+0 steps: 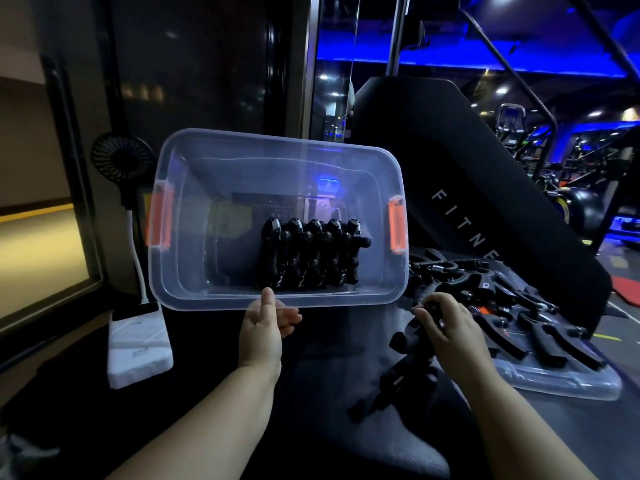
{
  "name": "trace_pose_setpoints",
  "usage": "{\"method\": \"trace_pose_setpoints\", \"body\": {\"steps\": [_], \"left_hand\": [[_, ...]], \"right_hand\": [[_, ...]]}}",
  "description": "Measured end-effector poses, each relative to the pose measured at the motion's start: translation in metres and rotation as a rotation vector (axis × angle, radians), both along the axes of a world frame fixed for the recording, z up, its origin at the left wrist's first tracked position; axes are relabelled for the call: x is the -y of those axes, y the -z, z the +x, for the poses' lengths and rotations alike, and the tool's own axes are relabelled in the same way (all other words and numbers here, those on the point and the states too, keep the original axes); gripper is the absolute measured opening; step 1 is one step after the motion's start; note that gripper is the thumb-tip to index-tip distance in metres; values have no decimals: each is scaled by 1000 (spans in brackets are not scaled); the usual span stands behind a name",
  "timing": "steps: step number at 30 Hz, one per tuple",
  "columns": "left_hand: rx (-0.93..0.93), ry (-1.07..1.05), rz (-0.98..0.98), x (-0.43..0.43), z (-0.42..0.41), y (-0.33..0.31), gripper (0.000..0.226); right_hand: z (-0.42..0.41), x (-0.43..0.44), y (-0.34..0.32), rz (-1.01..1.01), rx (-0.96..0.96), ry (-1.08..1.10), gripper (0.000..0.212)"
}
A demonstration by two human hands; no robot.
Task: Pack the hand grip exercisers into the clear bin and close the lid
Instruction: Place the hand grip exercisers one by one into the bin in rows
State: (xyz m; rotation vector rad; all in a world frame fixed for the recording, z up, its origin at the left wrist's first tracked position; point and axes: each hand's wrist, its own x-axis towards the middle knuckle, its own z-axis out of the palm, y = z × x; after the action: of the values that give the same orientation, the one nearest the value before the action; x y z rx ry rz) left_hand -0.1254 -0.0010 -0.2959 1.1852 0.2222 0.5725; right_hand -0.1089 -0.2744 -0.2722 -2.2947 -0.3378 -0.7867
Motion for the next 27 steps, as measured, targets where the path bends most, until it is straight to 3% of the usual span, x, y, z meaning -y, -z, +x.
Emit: {"method": "trace_pose_setpoints", "body": {"steps": [4, 8, 12, 15, 19, 24, 27], "left_hand": [[2, 2, 5, 0, -1, 0, 42], [-2, -2, 5, 0, -2, -1, 42], [-1, 1, 6, 1, -2, -3, 41], [1, -3, 10, 2, -1, -2, 41], [-5, 3, 8, 1, -1, -1, 41], [-20, 5, -5, 2, -4, -2, 42], [-22, 7, -23, 2, -5, -4, 41]], "right_hand": [[2, -2, 2, 118, -167, -18, 11], [-1, 0, -6, 94, -294, -62, 11], [-9, 12, -26, 115, -532, -355, 51], [-15, 22, -40, -143, -628, -427, 62], [-18, 22, -47, -501, -469, -280, 54], [-17, 15, -45, -650, -301, -208, 37], [-16, 13, -48, -754, -160, -147, 39]]}}
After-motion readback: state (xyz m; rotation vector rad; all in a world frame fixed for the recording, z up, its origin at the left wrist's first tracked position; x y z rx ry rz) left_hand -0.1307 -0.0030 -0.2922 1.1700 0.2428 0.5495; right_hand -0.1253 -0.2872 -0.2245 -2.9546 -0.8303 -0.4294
